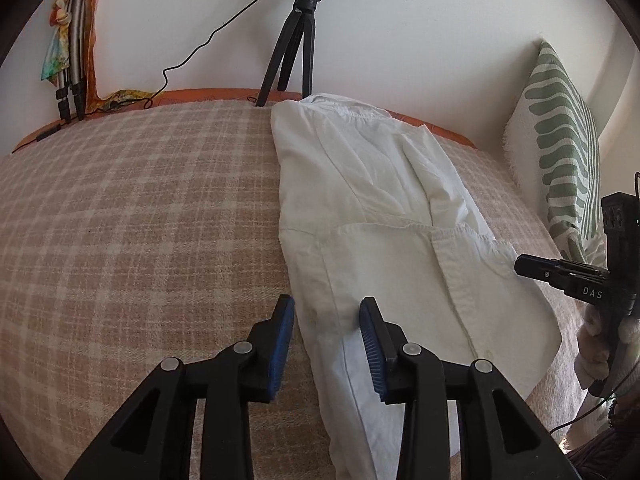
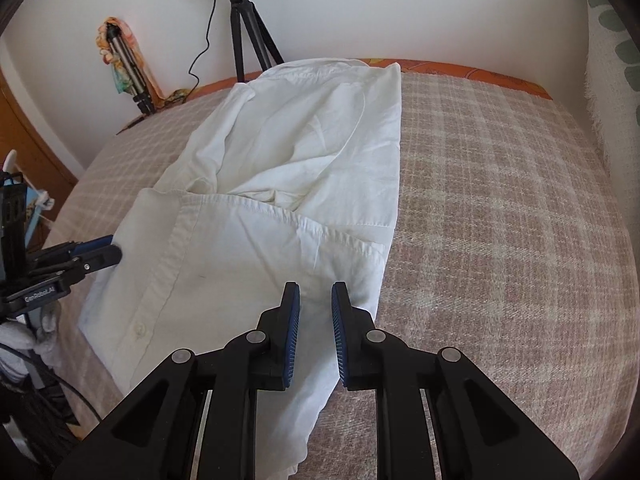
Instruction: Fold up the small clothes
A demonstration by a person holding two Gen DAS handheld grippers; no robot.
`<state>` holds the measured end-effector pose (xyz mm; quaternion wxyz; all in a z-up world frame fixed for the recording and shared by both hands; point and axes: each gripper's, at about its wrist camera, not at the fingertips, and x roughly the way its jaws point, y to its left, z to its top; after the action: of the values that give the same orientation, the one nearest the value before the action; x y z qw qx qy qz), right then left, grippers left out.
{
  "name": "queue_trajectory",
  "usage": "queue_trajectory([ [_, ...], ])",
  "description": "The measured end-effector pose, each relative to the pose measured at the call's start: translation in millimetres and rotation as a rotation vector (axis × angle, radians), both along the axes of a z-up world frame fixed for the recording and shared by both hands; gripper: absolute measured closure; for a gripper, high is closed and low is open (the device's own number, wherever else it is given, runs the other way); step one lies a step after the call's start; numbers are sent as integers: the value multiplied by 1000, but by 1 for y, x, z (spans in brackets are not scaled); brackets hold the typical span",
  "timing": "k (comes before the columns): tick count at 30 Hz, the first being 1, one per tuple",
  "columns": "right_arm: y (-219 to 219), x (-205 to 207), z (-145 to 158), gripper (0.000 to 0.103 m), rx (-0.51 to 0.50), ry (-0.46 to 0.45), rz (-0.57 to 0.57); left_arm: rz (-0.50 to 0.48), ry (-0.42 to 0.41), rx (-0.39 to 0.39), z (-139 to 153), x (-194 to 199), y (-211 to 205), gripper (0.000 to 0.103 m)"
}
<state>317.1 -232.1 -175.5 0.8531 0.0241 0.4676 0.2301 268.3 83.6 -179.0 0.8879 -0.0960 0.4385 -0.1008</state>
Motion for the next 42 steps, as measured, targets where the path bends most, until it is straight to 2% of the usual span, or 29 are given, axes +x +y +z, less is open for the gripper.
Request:
queue_trajectory([
  [3, -9, 7, 10, 84, 16, -18, -35, 33, -34, -32, 13, 15, 13, 48],
  [5, -11, 13, 17, 68, 6, -51, -73, 44, -30, -67, 18, 31, 22, 45],
  [7, -15, 20, 26, 59, 38, -82, -88, 28, -2, -113, 18, 54, 31, 44],
  [10, -17, 40, 38, 58, 68, -79, -77, 39, 21, -123, 16, 85, 43, 44],
  [13, -13, 63, 48, 58, 46, -90, -50, 47, 19, -122, 13, 114, 53, 45],
  [16, -10, 92, 48, 58, 45, -64, -44, 54, 31, -147, 5, 141, 60, 46],
  [20, -11, 137, 37, 58, 106, -25, -70, 73, 58, -168, -13, 177, 63, 50],
  [24, -11, 180, 16, 58, 176, 28, -102, 74, 66, -132, -28, 206, 60, 56],
  [27, -9, 203, 2, 58, 222, 55, -90, 43, 54, -120, -31, 221, 54, 56],
  [30, 0, 223, -8, 58, 211, 80, -58, 23, 49, -113, -32, 235, 47, 56],
  [35, 13, 242, -21, 58, 190, 97, -22, 2, 59, -168, -34, 257, 37, 56],
  [36, 14, 243, -23, 59, 194, 97, -19, 2, 61, -182, -34, 259, 35, 56],
  [37, 15, 243, -24, 62, 195, 87, -19, 2, 57, -191, -35, 261, 34, 61],
  [39, 16, 246, -24, 81, 197, 93, -11, -9, 68, -202, -37, 264, 29, 73],
  [40, 16, 248, -27, 95, 198, 109, -16, -9, 65, -202, -37, 265, 28, 81],
  [42, 12, 249, -28, 97, 214, 117, -26, -7, 62, -213, -37, 264, 27, 93],
])
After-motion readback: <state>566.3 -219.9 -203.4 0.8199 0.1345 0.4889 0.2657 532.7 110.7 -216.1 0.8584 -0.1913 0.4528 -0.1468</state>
